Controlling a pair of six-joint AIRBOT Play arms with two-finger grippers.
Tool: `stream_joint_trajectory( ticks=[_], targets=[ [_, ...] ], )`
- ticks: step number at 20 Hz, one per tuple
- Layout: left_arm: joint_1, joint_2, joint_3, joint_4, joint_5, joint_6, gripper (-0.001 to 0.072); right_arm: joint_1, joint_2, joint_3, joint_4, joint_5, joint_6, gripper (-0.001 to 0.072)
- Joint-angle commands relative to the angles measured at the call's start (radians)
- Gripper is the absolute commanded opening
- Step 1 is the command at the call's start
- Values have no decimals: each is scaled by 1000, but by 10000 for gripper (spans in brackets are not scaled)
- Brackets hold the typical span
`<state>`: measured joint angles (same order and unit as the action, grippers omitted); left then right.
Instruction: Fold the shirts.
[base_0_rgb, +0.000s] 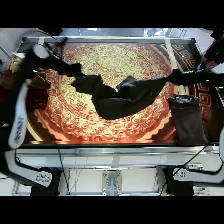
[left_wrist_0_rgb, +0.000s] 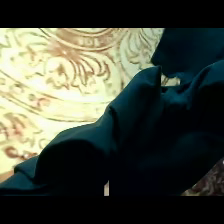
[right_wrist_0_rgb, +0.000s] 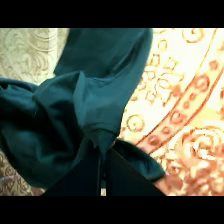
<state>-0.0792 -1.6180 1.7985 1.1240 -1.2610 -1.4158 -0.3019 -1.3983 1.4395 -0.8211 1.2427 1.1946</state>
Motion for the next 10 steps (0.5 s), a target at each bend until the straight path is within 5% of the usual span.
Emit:
stream_joint_trajectory(
  ticks=[1, 6, 10],
  targets=[
    [116, 303, 1, 233, -112, 10, 8, -55, 328, 70, -75, 166, -3, 8],
    [253, 740, 1, 474, 25, 9, 8, -87, 732, 128, -101, 90, 24, 5],
    [286, 834, -2, 439, 117, 3, 7, -87, 714, 158, -95, 42, 27, 6]
  ],
)
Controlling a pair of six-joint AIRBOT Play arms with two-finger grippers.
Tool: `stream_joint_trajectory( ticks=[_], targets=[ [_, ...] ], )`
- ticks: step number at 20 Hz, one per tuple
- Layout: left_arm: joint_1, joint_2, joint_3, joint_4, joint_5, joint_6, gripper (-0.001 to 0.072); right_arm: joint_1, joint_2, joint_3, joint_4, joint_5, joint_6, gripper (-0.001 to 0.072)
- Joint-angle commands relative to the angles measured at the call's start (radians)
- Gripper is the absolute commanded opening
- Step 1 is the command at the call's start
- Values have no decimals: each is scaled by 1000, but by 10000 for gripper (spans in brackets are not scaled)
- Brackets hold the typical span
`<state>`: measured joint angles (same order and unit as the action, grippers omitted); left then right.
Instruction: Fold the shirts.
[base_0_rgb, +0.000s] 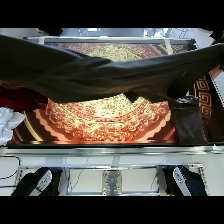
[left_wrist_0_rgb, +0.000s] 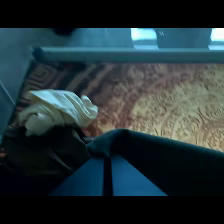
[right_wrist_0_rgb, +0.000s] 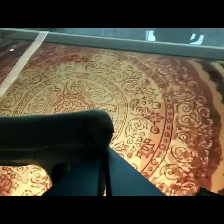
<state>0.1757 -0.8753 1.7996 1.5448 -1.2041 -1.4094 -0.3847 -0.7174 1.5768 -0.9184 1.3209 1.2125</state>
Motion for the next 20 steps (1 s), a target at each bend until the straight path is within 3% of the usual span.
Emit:
stream_joint_trajectory(
  ticks=[1, 5, 8, 11, 13, 16, 17, 18, 19, 20],
  targets=[
    [31, 64, -3, -35, 45, -3, 7, -4, -8, 21, 24, -33, 9, 6],
    [21, -198, -3, -175, -69, -3, 7, 9, -270, 19, 94, -43, 8, 7],
    [-46, -478, -3, -177, -141, 32, 8, 114, -534, -1, 88, -35, -2, 7],
    [-101, -747, -3, -177, 29, 42, 8, 246, -804, -7, 27, -166, -3, 8],
    [-128, -894, -2, -177, 186, 36, 9, 299, -950, -7, 13, -346, -2, 8],
    [-149, -1026, -2, -178, 313, 18, 14, 319, -1082, -6, 47, -592, 19, 16],
    [-150, -1038, -2, -178, 336, -12, 141, 316, -1096, 1, 63, -625, 45, 130],
    [-147, -1031, 3, -177, 352, -36, 539, 308, -1093, 14, 61, -635, 55, 392],
    [-138, -1011, 19, -176, 347, -50, 705, 297, -1084, 45, 55, -604, 55, 498],
    [-122, -975, 34, -176, 333, -50, 718, 276, -1067, 94, 49, -531, 55, 490]
  ],
)
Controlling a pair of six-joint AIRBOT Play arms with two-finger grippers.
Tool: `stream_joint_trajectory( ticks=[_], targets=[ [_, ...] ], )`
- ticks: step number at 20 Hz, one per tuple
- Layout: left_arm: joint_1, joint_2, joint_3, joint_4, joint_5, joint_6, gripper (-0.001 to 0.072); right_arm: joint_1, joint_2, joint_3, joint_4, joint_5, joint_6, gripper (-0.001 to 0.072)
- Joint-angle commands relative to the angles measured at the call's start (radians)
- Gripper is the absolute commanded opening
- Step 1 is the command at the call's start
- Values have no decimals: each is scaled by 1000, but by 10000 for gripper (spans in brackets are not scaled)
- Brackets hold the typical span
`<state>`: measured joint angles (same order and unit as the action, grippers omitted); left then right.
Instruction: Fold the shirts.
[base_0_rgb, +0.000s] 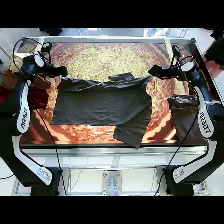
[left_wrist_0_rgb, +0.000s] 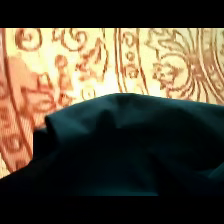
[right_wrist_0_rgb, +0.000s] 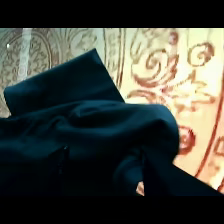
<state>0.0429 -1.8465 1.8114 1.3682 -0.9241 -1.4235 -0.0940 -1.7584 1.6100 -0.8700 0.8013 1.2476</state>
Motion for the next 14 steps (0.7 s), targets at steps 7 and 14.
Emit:
stream_joint_trajectory(
  ticks=[7, 14],
  targets=[
    [275, 486, -139, 21, -210, -35, 714, -284, 298, 122, -275, 592, 40, 438],
    [529, 1070, -1251, -322, 135, -245, 710, -410, 789, -1000, 140, 301, -63, 453]
  ],
)
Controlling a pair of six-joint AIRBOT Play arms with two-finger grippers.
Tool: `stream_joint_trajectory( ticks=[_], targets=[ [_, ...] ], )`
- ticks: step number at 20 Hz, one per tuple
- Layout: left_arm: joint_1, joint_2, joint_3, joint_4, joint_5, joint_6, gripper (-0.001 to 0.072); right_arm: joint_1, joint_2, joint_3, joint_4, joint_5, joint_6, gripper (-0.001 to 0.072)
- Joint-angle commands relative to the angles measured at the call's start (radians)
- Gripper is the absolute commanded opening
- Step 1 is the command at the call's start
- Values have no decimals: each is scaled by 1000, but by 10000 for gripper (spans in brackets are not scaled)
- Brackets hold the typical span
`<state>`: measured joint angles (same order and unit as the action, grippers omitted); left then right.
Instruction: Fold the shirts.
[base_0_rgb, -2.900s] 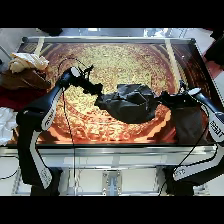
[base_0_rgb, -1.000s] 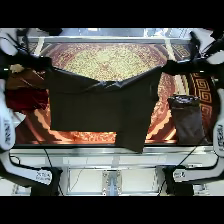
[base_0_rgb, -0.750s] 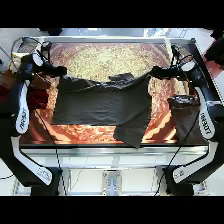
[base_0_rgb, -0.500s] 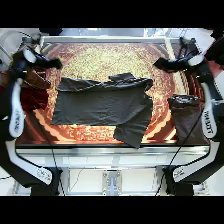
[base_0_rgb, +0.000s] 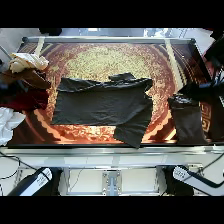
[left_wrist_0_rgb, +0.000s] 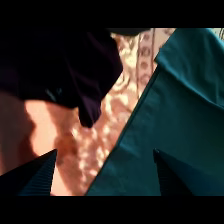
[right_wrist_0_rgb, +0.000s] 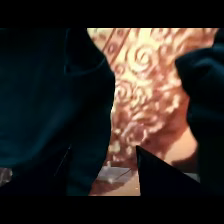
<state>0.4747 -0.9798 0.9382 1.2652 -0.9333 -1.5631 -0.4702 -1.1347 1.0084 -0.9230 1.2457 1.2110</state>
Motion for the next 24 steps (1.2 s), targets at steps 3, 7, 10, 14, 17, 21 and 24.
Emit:
stream_joint_trajectory(
  ticks=[3, 7, 10, 14, 17, 21, 24],
  targets=[
    [133, 225, -547, -397, 128, -16, 710, -34, 141, -604, 280, -101, -89, 455],
    [132, 119, -557, -515, 117, 59, 710, -34, 47, -615, 359, -142, -153, 453],
    [133, 64, -557, -608, 103, 130, 710, -5, -34, -615, 434, -191, -208, 452],
    [133, 59, -557, -608, 108, 132, 710, 119, -112, -598, 472, -332, -210, 452],
    [133, 59, -557, -608, 122, 132, 710, 192, -149, -556, 506, -415, -200, 449],
    [133, 59, -557, -608, 127, 132, 710, 253, -213, -494, 533, -469, -150, 444],
    [132, 59, -557, -609, 134, 132, 710, 304, -226, -456, 562, -472, -150, 198]
  ],
)
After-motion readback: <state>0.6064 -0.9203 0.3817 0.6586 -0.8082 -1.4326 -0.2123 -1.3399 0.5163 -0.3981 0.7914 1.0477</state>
